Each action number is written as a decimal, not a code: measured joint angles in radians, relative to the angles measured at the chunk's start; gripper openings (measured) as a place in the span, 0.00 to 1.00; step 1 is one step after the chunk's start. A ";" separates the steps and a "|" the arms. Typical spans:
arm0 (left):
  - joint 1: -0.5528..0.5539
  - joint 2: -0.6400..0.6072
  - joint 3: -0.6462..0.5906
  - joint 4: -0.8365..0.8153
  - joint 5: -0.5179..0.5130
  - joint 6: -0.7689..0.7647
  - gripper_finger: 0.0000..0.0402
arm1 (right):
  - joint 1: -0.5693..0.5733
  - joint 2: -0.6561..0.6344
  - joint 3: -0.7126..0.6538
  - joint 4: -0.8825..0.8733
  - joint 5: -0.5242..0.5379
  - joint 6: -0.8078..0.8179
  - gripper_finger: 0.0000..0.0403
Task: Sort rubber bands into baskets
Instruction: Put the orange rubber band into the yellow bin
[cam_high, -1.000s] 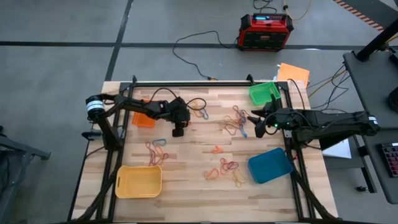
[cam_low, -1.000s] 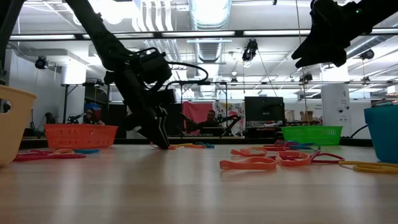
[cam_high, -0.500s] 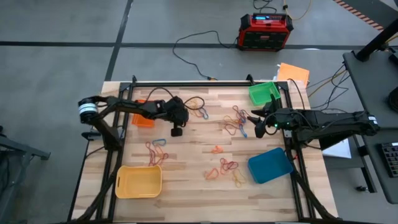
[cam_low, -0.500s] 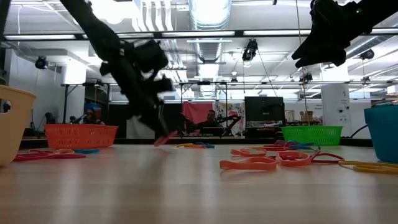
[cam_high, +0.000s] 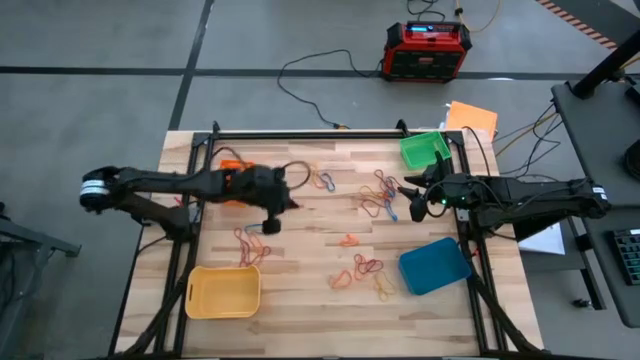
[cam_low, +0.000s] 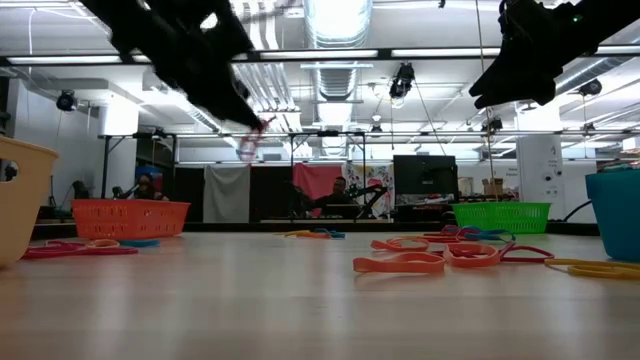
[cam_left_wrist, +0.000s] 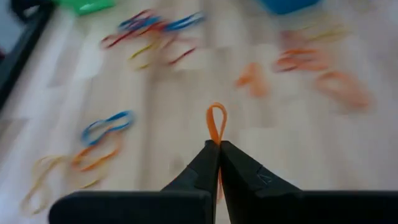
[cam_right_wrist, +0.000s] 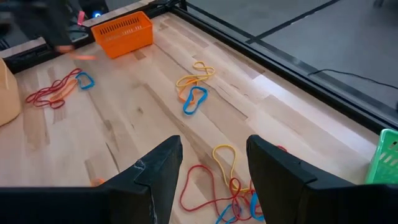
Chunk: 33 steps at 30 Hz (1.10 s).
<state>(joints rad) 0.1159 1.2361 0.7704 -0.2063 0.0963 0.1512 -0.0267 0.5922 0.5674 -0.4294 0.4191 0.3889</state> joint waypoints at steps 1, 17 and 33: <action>-0.039 -0.024 0.000 -0.016 0.000 -0.022 0.00 | 0.000 0.000 0.000 -0.001 0.000 0.000 0.44; -0.751 -0.227 0.003 -0.316 -0.028 -0.898 0.00 | 0.000 0.000 0.000 0.000 0.000 0.003 0.44; -0.853 -0.017 0.003 -0.572 0.006 -1.171 0.00 | 0.000 0.000 -0.001 0.000 0.000 0.031 0.44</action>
<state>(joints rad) -0.7372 1.2186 0.7738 -0.7785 0.1018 -1.0200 -0.0269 0.5922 0.5667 -0.4294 0.4187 0.4197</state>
